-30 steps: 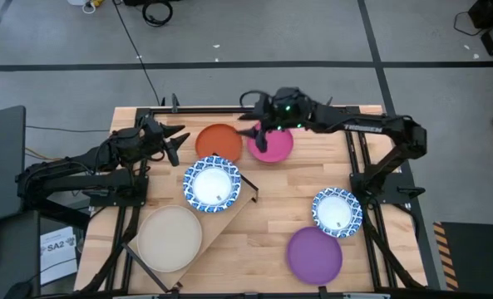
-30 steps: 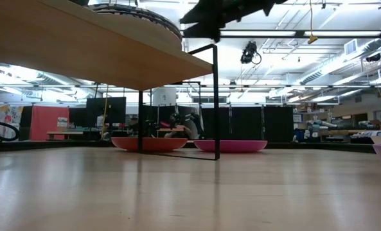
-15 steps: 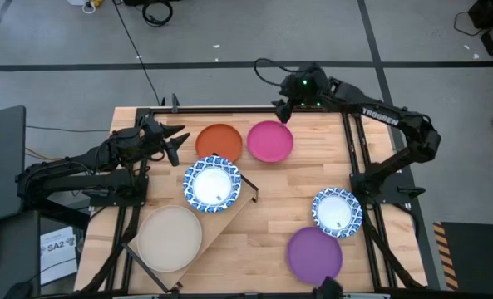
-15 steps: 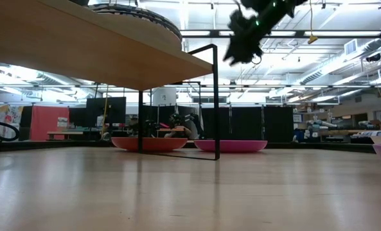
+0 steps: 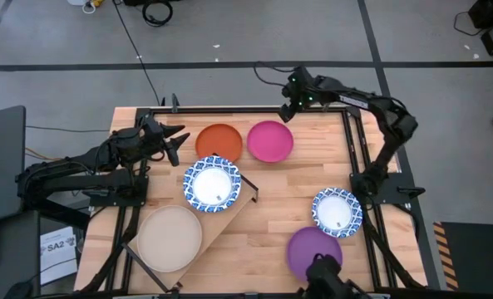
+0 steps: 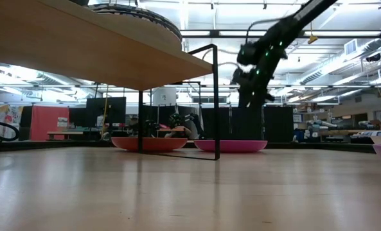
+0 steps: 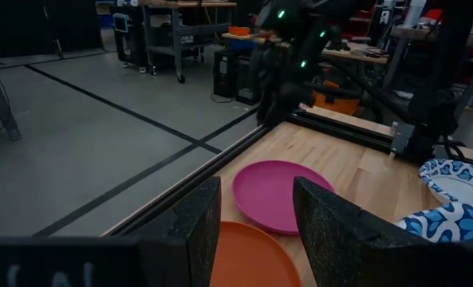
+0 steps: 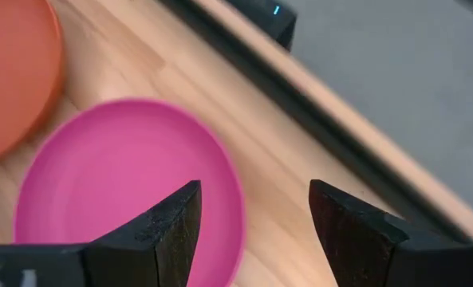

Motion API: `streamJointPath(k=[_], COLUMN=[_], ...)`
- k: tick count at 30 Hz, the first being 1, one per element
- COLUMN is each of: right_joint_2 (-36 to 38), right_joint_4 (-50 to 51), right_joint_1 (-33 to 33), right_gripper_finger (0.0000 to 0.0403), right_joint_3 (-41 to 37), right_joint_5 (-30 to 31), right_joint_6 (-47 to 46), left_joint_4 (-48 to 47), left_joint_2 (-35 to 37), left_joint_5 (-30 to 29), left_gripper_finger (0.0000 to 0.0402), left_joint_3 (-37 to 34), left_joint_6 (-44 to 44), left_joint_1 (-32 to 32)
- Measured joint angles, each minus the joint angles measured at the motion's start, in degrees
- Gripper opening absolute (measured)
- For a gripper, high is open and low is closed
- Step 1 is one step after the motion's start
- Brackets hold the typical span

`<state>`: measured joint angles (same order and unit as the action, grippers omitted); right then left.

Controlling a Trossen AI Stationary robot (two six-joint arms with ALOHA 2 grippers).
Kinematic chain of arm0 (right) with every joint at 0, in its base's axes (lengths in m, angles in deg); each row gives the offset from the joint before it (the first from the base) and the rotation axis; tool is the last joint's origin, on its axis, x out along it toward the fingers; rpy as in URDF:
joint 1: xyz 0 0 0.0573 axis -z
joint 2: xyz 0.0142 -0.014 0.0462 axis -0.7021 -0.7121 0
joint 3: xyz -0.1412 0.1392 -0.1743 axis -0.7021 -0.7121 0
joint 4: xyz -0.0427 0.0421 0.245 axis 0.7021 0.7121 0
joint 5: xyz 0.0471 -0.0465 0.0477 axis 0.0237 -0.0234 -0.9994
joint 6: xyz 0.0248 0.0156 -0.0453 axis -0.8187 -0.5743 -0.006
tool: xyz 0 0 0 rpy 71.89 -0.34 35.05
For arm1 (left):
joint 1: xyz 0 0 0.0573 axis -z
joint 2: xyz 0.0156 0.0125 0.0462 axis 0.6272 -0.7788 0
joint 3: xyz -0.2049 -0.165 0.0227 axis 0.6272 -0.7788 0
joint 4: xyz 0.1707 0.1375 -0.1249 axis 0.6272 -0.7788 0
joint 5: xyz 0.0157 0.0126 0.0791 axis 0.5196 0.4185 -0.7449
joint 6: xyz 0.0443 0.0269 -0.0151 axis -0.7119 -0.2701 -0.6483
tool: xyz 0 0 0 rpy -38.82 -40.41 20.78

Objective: Place and stack plates onto a shelf
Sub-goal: Stack the pink plate on top of the light brown plate on the shelf

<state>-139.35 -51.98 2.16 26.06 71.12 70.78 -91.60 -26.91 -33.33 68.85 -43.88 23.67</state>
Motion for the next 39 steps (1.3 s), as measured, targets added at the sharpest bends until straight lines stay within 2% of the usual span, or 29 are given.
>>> streamJointPath(k=[13, 25, 29, 39], right_joint_2=[-11.45, -12.56, -12.56, -12.56], right_joint_4=[0.19, 1.27, 1.29, 1.28], right_joint_1=[-0.53, -2.46, -2.53, -2.51], right_gripper_finger=[0.0238, 0.0234, 0.0212, 0.0112], right_joint_3=[-0.02, -0.26, -0.26, -0.26], right_joint_5=[-1.66, -0.22, -0.24, -0.15], right_joint_6=[-0.28, -0.28, -0.5, -1.0], left_joint_4=[0.0, 0.0, 0.0, 0.0], left_joint_2=[0.0, -0.01, 0.0, 0.0], left_joint_5=[0.0, -0.01, -0.01, -0.01], left_gripper_finger=[0.0164, 0.0164, 0.0164, 0.0164], left_joint_3=[0.0, 0.0, 0.0, 0.0], left_joint_6=[0.0, 0.0, 0.0, 0.0], left_joint_1=[-0.02, 0.0, -0.02, 0.0])
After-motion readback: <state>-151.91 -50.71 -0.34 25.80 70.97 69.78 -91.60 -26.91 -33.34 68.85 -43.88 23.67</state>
